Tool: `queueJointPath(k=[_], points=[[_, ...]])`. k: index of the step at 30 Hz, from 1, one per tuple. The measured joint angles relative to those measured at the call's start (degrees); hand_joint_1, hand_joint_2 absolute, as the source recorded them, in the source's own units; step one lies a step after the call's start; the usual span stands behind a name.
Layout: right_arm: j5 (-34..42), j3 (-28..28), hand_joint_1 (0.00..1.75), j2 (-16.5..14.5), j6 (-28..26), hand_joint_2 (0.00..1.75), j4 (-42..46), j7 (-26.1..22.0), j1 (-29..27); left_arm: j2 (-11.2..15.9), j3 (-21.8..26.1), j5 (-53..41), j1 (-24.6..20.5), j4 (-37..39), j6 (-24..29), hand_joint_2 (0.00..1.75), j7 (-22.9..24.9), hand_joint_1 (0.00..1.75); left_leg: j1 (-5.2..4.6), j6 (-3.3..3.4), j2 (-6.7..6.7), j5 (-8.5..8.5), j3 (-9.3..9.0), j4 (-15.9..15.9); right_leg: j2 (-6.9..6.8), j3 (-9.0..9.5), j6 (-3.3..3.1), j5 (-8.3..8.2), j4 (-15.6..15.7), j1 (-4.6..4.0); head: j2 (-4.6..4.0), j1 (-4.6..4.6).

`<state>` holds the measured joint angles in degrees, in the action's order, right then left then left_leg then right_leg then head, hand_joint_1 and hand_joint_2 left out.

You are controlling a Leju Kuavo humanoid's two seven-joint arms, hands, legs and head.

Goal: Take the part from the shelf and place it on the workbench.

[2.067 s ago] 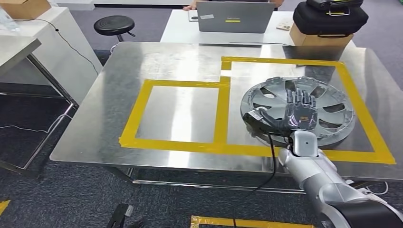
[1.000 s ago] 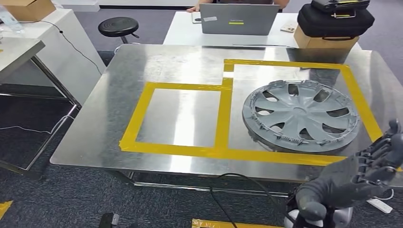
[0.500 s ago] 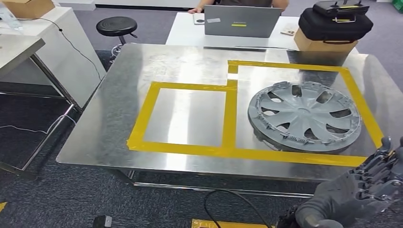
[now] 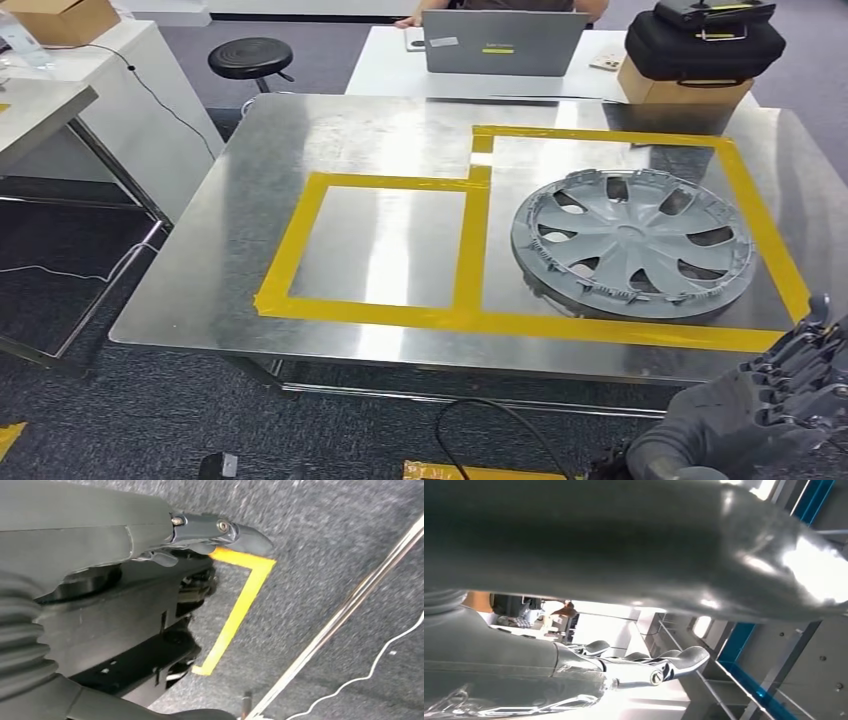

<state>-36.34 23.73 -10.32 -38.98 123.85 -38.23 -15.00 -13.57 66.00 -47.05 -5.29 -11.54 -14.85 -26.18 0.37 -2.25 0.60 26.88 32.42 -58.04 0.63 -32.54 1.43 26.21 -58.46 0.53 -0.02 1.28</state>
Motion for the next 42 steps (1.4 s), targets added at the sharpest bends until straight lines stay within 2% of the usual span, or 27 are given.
queueJointPath(k=[1, 3, 4, 5, 6, 7, 9, 11, 13, 15, 16, 19, 20, 21, 22, 25, 26, 29, 30, 31, 34, 35, 36, 37, 40, 41, 42], points=[[0.12, -0.01, 0.00, -0.03, 0.00, 0.00, -0.02, 0.00, -0.01, -0.04, 0.33, 0.39, -0.01, 0.00, -0.54, 0.00, 0.49, 0.00, 0.03, -0.26, -0.03, 1.57, 1.16, -2.47, -0.07, -0.01, -0.29, -0.09, 0.09, 0.12, 0.00, -0.14], [0.44, -0.04, 0.00, -0.04, 0.01, 0.00, -0.10, -0.01, -0.04, -0.10, 1.03, 1.27, 0.00, 0.00, -1.79, 0.00, 1.24, 0.00, 0.07, -0.63, -0.08, 5.43, 4.83, -10.20, -0.18, -0.17, -0.60, -0.12, 0.10, 0.10, 0.00, -0.43], [0.61, -0.05, 0.00, -0.04, 0.01, 0.00, -0.16, -0.02, -0.06, -0.10, 1.41, 1.70, 0.01, 0.00, -2.43, 0.00, 1.53, 0.00, 0.08, -0.72, -0.08, 6.68, 6.54, -13.70, -0.21, -0.23, -0.64, -0.14, 0.10, 0.09, 0.00, -0.43], [0.80, -0.05, 0.00, -0.04, 0.01, 0.00, -0.23, -0.07, -0.09, -0.08, 1.78, 2.01, 0.03, 0.00, -3.02, 0.00, 1.78, 0.00, 0.08, -0.73, -0.08, 6.81, 7.41, -15.47, -0.21, -0.24, -0.65, -0.14, 0.10, 0.09, 0.00, -0.45], [0.98, -0.05, 0.00, -0.04, 0.01, 0.00, -0.30, -0.13, -0.12, -0.04, 2.11, 2.22, 0.04, 0.00, -3.47, 0.00, 2.06, 0.00, 0.08, -0.68, -0.09, 5.82, 7.21, -15.06, -0.20, -0.21, -0.65, -0.14, 0.10, 0.09, 0.00, -0.45], [1.14, -0.05, 0.00, -0.04, 0.01, 0.00, -0.36, -0.21, -0.14, 0.00, 2.38, 2.31, 0.05, 0.00, -3.78, 0.00, 2.36, 0.00, 0.08, -0.58, -0.10, 3.93, 5.93, -12.48, -0.16, -0.14, -0.61, -0.14, 0.09, 0.11, 0.00, -0.46], [1.39, -0.05, 0.00, -0.04, 0.01, 0.00, -0.44, -0.34, -0.14, 0.01, 2.81, 2.17, 0.02, 0.00, -4.12, 0.00, 3.05, 0.00, 0.07, -0.32, -0.17, 0.14, 1.86, -4.39, -0.08, -0.06, -0.32, -0.05, -0.02, -0.01, 0.00, -0.51], [1.65, -0.05, 0.00, -0.03, 0.01, 0.00, -0.51, -0.44, -0.14, -0.08, 3.08, 1.95, -0.03, 0.00, -4.29, 0.87, 3.75, 0.00, 0.02, 0.15, -0.16, -1.11, -0.44, 0.55, -0.01, -0.22, 0.26, -0.08, -0.12, -0.25, 0.00, -0.49], [1.97, -0.05, 0.00, -0.01, 0.01, 0.00, -0.61, -0.56, -0.14, -0.17, 3.20, 1.95, 0.07, 0.00, -4.43, 1.75, 4.30, 0.00, -0.09, 0.87, -0.09, -1.24, -0.50, 1.26, 0.00, -0.32, 0.97, -0.40, 0.04, -0.24, 0.00, -0.42], [2.20, -0.05, 0.00, 0.02, 0.01, 0.00, -0.69, -0.65, -0.13, -0.22, 3.26, 1.91, 0.17, 0.00, -4.37, 1.75, 4.70, 0.00, -0.01, 1.61, -0.16, -1.75, -0.39, 1.50, -0.07, -0.71, 1.59, 0.43, -0.74, -0.08, 0.00, -0.32], [2.28, -0.05, 0.00, 0.04, 0.01, 0.00, -0.75, -0.68, -0.12, -0.25, 3.26, 1.87, 0.16, 0.00, -4.30, 1.75, 4.83, 0.00, 0.09, 1.94, -0.21, -1.99, -0.30, 1.63, -0.11, -1.49, 1.83, 1.85, -2.63, -0.04, 0.00, -0.23], [2.40, -0.05, 0.00, 0.11, 0.01, 0.00, -0.98, -0.76, -0.14, -0.26, 3.26, 1.69, 0.11, 0.00, -4.18, 1.75, 5.01, 0.00, 0.08, 2.43, -0.35, -2.46, 0.31, 1.64, -0.19, -5.85, 2.39, 7.75, -13.53, 0.03, 0.00, -0.06], [2.42, -0.05, 0.00, 0.13, 0.00, 0.00, -1.05, -0.80, -0.15, -0.26, 3.26, 1.58, 0.12, 0.00, -3.99, 1.75, 5.01, 0.00, 0.05, 2.47, -0.39, -2.64, 0.54, 1.63, -0.19, -6.61, 2.47, 8.50, -15.80, 0.03, 0.00, -0.07], [2.44, -0.05, 0.00, 0.14, 0.00, 0.00, -1.13, -0.83, -0.16, -0.26, 3.26, 1.45, 0.12, 0.00, -3.68, 1.75, 4.98, 0.00, 0.05, 2.43, -0.41, -2.82, 0.74, 1.62, -0.19, -6.31, 2.51, 8.17, -15.87, 0.04, 0.00, -0.05], [2.45, -0.05, 0.00, 0.15, 0.00, 0.00, -1.18, -0.86, -0.16, -0.26, 3.26, 1.25, 0.12, 0.00, -3.30, 1.75, 4.88, 0.00, 0.08, 2.32, -0.40, -3.01, 0.90, 1.61, -0.20, -4.70, 2.48, 6.79, -13.41, 0.06, 0.00, -0.06], [2.45, -0.05, 0.00, 0.15, 0.01, 0.00, -1.25, -0.90, -0.15, -0.25, 3.25, 0.79, 0.09, 0.00, -2.46, 1.75, 4.41, 0.00, -0.02, 1.60, -0.25, -3.57, 1.24, 1.45, -0.13, 2.06, 2.16, 2.67, -1.56, 0.06, 0.00, -0.09], [2.44, -0.05, 0.00, 0.15, 0.01, 0.00, -1.26, -0.91, -0.16, -0.25, 3.24, 0.72, 0.08, 0.00, -2.36, 1.75, 4.29, 0.00, -0.11, 1.27, -0.22, -3.81, 1.35, 1.43, -0.03, 2.90, 1.87, 2.26, 0.26, -0.01, 0.00, -0.11], [2.41, -0.05, 0.00, 0.15, 0.01, 0.00, -1.28, -0.92, -0.22, -0.23, 3.24, 0.47, 0.06, 0.00, -2.22, 1.75, 4.10, 0.00, 0.00, 0.20, -0.21, -4.55, 1.73, 1.63, 0.11, 2.31, 0.58, 1.40, 0.59, -0.19, 0.00, -0.16], [2.41, -0.04, 0.00, 0.15, 0.01, 0.00, -1.28, -0.92, -0.22, -0.23, 3.24, 0.42, 0.04, 0.00, -2.17, 1.75, 4.06, 0.00, 0.06, -0.12, -0.21, -3.90, 2.11, 1.17, 0.02, 1.98, 0.14, 0.94, 0.63, -0.14, 0.00, -0.20], [2.40, -0.03, 0.00, 0.15, 0.01, 0.00, -1.28, -0.92, -0.22, -0.22, 3.24, 0.38, 0.02, 0.00, -2.12, 1.75, 4.04, 0.00, 0.10, -0.39, -0.22, -2.34, 2.84, -0.32, -0.09, 1.51, -0.27, 0.41, 0.71, -0.04, 0.00, -0.29], [2.39, -0.01, 0.00, 0.15, 0.01, 0.00, -1.31, -0.93, -0.24, -0.14, 3.24, 0.34, -0.07, 0.00, -2.02, 1.75, 4.01, 0.00, 0.13, -0.91, -0.24, 5.01, 6.46, -10.64, -0.32, -0.40, -0.82, -1.14, 0.70, -0.03, 0.00, -0.57], [2.39, -0.01, 0.00, 0.15, 0.01, 0.00, -1.32, -0.94, -0.24, -0.10, 3.24, 0.33, -0.08, 0.00, -2.01, 1.75, 4.01, 0.00, 0.12, -0.98, -0.24, 6.38, 7.02, -13.45, -0.35, -1.12, -0.80, -1.65, 0.68, -0.06, 0.00, -0.57], [2.39, -0.01, 0.00, 0.15, 0.01, 0.00, -1.34, -0.94, -0.24, -0.07, 3.24, 0.33, -0.09, 0.00, -1.98, 1.75, 4.01, 0.00, 0.11, -0.96, -0.24, 6.72, 6.60, -14.36, -0.37, -1.78, -0.72, -2.15, 0.66, -0.08, 0.00, -0.59], [2.39, -0.01, 0.00, 0.15, 0.01, 0.00, -1.35, -0.94, -0.24, -0.03, 3.23, 0.32, -0.08, 0.00, -1.94, 1.75, 4.01, 0.00, 0.11, -0.87, -0.24, 6.07, 4.95, -12.85, -0.36, -2.41, -0.61, -2.66, 0.66, -0.08, 0.00, -0.58], [2.35, 0.00, 0.00, 0.15, 0.01, 0.00, -1.34, -0.94, -0.24, -0.09, 3.20, 0.29, -0.23, 0.00, -1.74, 1.75, 3.92, 0.00, 0.05, -0.24, -0.19, 2.78, -3.38, -0.93, -0.27, -3.71, -0.01, -4.07, 0.57, -0.15, 0.00, -0.56], [2.33, 0.00, 0.00, 0.15, 0.01, 0.00, -1.34, -0.94, -0.24, -0.16, 3.19, 0.28, -0.31, 0.00, -1.70, 1.75, 3.86, 0.00, -0.04, 0.14, -0.13, 2.30, -4.92, 1.68, -0.31, -3.94, 0.28, -4.53, 0.60, -0.22, 0.00, -0.53], [2.31, 0.00, 0.00, 0.15, 0.01, 0.00, -1.35, -0.94, -0.25, -0.22, 3.18, 0.26, -0.35, 0.00, -1.66, 1.75, 3.80, 0.00, -0.20, 0.57, -0.07, 2.10, -5.47, 2.87, -0.36, -4.06, 0.62, -5.01, 0.73, -0.23, 0.00, -0.50]])
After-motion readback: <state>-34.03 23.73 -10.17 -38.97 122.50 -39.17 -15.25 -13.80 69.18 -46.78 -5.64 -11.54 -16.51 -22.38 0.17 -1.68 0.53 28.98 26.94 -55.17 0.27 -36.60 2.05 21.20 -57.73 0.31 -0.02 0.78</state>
